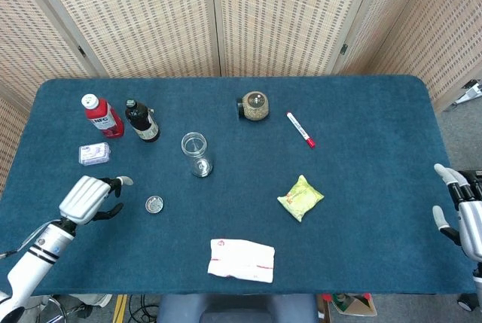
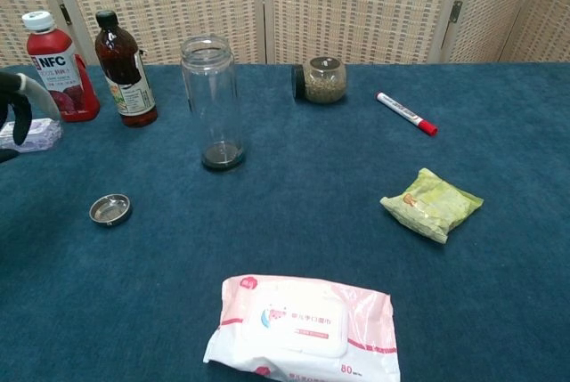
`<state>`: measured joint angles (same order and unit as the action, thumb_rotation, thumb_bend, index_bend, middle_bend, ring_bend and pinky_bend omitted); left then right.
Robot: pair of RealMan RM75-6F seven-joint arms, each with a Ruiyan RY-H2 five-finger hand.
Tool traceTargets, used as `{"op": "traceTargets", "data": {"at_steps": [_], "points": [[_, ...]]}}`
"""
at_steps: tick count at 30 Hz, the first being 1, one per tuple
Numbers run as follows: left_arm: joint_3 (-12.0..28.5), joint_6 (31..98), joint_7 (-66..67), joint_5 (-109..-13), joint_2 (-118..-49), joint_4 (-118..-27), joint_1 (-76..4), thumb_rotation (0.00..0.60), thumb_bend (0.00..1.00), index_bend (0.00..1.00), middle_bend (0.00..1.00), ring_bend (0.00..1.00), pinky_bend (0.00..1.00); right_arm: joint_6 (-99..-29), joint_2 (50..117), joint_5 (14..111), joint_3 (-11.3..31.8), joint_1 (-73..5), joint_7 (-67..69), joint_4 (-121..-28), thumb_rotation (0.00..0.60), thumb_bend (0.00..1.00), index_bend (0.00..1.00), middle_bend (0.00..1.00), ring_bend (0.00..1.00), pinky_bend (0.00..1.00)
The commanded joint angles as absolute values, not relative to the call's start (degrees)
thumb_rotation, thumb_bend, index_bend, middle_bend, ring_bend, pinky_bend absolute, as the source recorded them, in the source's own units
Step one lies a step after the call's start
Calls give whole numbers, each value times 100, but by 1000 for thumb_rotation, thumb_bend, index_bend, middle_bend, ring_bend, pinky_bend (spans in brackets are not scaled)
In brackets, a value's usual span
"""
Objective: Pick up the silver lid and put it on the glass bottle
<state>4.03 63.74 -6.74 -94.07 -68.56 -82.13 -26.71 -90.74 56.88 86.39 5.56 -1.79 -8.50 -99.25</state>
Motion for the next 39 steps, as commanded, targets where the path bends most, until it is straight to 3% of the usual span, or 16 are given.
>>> {"op": "traceTargets", "data": {"at_steps": [1,7,15,39], "points": [[361,6143,-782,-9497,-7047,-7955,-2918,600,358,372,759,782,976,-9070,5689,8640,553,-178,-848,-9923,600,367,155,216,158,259],[255,5811,-736,-9540,-7272,-7651,-3228,600,358,416,915,908,1000,-9027,5702,8626,538,-179,-842,-9905,600,367,155,216,158,259],[152,5285,-545,-9359,-7467,-7485,-3548,600,358,436,994,983,1000,-9020,5724,8636,532,-178,-824,-9881,600,367,155,216,158,259],[113,4847,-301,-8740,-7941,-7345,-3875,600,358,492,1000,1000,1000,-9038,5714,8578,508,-94,-614,-9724,600,367,156,216,158,259]]}}
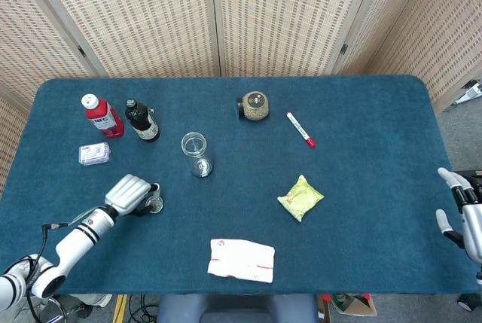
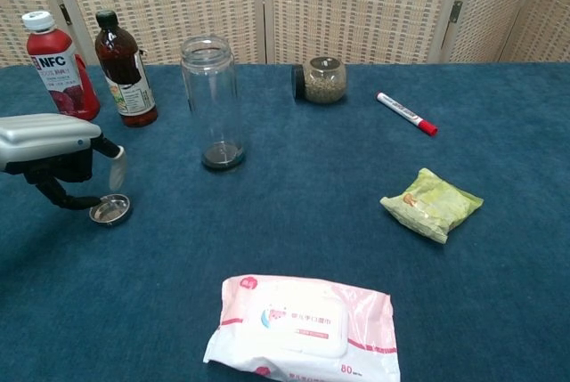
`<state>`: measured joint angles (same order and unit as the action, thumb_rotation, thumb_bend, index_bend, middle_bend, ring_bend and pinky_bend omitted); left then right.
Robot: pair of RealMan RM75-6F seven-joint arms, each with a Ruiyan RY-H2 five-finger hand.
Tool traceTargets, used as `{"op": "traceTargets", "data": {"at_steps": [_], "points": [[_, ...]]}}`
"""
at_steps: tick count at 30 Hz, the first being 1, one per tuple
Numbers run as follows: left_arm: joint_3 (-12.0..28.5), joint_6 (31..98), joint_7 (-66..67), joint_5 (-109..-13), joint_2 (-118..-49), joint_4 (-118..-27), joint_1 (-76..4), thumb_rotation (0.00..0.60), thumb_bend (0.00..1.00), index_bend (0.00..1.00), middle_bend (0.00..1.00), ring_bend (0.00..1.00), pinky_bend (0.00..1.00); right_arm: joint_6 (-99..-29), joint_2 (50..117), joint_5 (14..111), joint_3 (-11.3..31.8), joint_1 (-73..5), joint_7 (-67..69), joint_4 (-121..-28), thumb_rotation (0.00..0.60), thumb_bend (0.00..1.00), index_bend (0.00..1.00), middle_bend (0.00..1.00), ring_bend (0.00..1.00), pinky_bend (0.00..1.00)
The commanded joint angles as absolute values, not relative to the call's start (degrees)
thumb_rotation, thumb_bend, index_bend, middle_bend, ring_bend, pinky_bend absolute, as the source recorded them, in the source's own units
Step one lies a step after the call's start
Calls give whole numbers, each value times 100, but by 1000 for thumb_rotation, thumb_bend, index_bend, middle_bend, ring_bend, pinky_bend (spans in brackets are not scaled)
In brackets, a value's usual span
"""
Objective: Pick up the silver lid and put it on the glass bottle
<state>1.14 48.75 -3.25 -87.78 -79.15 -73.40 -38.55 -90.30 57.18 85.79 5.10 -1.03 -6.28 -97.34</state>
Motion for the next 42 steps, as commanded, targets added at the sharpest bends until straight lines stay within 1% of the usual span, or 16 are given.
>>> {"op": "traceTargets", "data": {"at_steps": [1,11,19,29,33,38,42], "points": [[114,4833,-288,-8717,-7956,-7347,-3884,600,358,493,1000,1000,1000,-9042,5712,8576,507,-89,-602,-9716,600,367,156,216,158,259],[114,4655,-142,-8463,-8112,-7278,-3972,600,358,512,1000,1000,1000,-9065,5703,8548,510,-49,-489,-9627,600,367,156,216,158,259],[114,4656,-72,-8340,-8160,-7222,-3982,600,358,567,1000,1000,1000,-9075,5711,8545,509,-31,-437,-9579,600,367,156,216,158,259],[84,4648,-74,-8261,-8214,-7168,-3986,600,361,575,1000,1000,1000,-9107,5710,8551,508,-1,-404,-9553,600,367,156,216,158,259],[73,4642,-80,-8250,-8226,-7153,-3997,600,385,576,1000,1000,1000,-9118,5712,8554,506,11,-395,-9544,600,367,156,215,158,259],[55,4650,-90,-8249,-8235,-7134,-4002,600,448,584,1000,1000,1000,-9126,5710,8551,508,22,-390,-9540,600,367,156,216,158,259],[46,4659,-91,-8239,-8243,-7124,-4001,600,455,587,1000,1000,1000,-9125,5708,8553,509,25,-396,-9544,600,367,156,216,158,259]]}}
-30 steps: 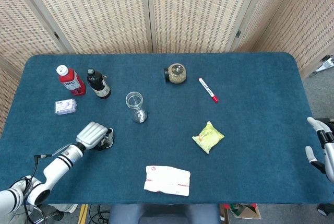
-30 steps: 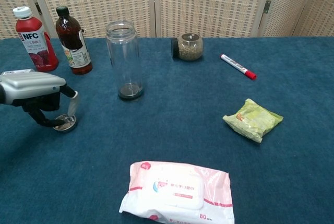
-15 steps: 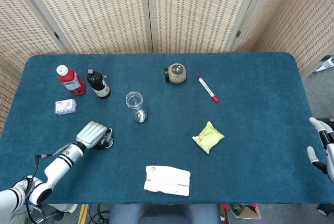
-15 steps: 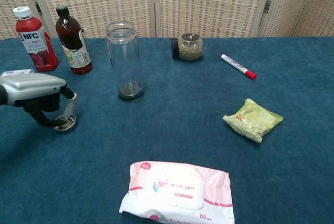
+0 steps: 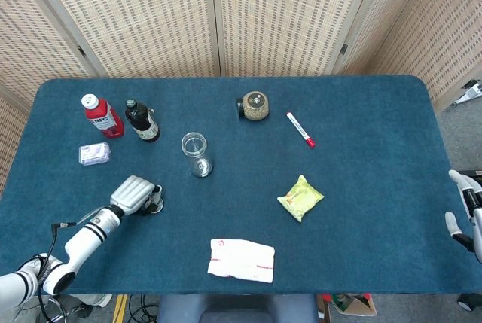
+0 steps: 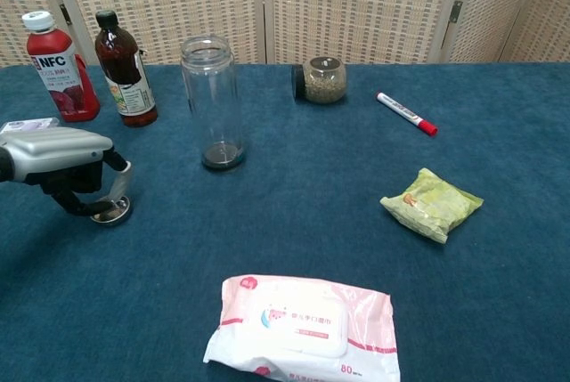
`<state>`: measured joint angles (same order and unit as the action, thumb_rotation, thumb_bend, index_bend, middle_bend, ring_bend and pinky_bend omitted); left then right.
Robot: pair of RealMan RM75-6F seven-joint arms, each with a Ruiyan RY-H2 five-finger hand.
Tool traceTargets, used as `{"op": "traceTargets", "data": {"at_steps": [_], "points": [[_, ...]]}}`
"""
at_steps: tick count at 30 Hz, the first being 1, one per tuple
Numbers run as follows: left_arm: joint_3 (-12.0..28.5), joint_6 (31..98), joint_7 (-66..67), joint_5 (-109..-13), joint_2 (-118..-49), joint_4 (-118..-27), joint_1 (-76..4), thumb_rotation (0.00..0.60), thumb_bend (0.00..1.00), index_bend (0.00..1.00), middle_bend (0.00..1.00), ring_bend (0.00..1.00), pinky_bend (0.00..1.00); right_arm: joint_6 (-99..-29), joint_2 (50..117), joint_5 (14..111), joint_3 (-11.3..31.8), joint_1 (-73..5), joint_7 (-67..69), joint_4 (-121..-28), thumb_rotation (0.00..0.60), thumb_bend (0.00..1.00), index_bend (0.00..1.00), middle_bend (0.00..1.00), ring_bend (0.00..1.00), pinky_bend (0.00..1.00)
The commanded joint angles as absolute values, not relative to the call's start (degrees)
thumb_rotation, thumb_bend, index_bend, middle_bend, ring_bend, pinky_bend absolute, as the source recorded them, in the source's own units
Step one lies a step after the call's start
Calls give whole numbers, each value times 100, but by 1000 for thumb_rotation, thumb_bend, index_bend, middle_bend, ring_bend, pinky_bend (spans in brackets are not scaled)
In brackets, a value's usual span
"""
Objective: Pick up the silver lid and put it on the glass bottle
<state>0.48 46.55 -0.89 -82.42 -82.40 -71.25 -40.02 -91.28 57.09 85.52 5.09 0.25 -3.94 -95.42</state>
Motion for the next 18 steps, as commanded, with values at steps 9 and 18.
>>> {"op": "traceTargets", "data": {"at_steps": [9,18], "points": [[64,4747,-252,-8235,-8163,-7225,-3977,600,455,605,1000,1000,1000,-9131,5704,8549,514,34,-407,-9554,600,367,156,216,158,259],[228,4924,-347,-8259,-7692,-7776,-4032,600,455,605,1000,1000,1000,-9149,5694,8581,517,36,-418,-9575,600,367,156,216,158,259]]}}
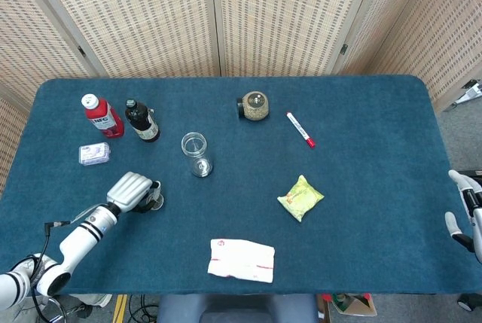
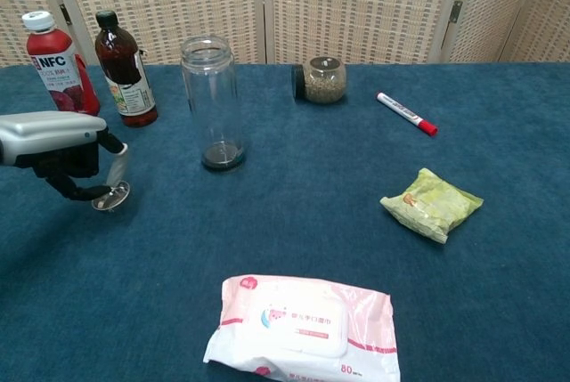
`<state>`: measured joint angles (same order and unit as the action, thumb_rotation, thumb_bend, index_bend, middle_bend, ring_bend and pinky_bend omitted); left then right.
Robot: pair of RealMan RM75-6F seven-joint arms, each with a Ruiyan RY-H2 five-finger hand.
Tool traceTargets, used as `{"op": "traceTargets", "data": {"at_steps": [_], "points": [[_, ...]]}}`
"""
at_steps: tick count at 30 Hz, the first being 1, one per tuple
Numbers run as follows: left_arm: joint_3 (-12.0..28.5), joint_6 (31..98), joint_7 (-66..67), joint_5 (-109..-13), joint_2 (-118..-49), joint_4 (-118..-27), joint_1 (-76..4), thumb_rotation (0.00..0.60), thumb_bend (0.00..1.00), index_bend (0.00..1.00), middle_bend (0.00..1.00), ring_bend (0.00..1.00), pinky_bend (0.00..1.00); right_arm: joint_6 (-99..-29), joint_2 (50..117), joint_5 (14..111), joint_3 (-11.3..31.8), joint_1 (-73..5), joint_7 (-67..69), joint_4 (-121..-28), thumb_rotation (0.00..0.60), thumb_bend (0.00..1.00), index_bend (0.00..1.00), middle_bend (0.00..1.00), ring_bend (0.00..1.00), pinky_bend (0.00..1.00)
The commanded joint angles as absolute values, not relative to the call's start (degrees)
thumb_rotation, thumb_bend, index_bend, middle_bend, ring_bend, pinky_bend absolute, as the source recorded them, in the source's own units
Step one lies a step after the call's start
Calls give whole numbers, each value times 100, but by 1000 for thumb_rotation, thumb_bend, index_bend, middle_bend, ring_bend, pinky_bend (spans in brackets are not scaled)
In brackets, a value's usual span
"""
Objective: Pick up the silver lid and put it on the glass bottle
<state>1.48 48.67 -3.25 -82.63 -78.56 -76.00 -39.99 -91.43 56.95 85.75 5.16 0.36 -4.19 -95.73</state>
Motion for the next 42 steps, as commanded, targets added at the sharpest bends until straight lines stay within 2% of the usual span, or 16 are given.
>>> {"op": "traceTargets", "data": {"at_steps": [1,11,20,30,42], "points": [[259,4941,-339,-8251,-7625,-7846,-4046,600,456,605,1000,1000,1000,-9154,5693,8584,518,38,-414,-9575,600,367,156,216,158,259],[734,5055,-143,-8111,-6664,-8767,-4282,600,455,603,1000,1000,1000,-9194,5669,8620,526,48,-431,-9598,600,367,156,216,158,259],[1239,4783,-143,-7794,-5984,-9353,-4687,600,453,601,1000,1000,1000,-9165,5642,8674,523,14,-508,-9669,600,367,155,216,158,259],[1574,4305,137,-7340,-5887,-9454,-5249,600,448,601,1000,1000,1000,-9220,5594,8710,504,49,-605,-9775,600,368,156,216,158,259],[1624,3783,680,-6543,-6302,-9095,-5893,600,443,596,1000,1000,1000,-9255,5572,8687,476,110,-578,-9770,600,367,156,216,158,259]]}}
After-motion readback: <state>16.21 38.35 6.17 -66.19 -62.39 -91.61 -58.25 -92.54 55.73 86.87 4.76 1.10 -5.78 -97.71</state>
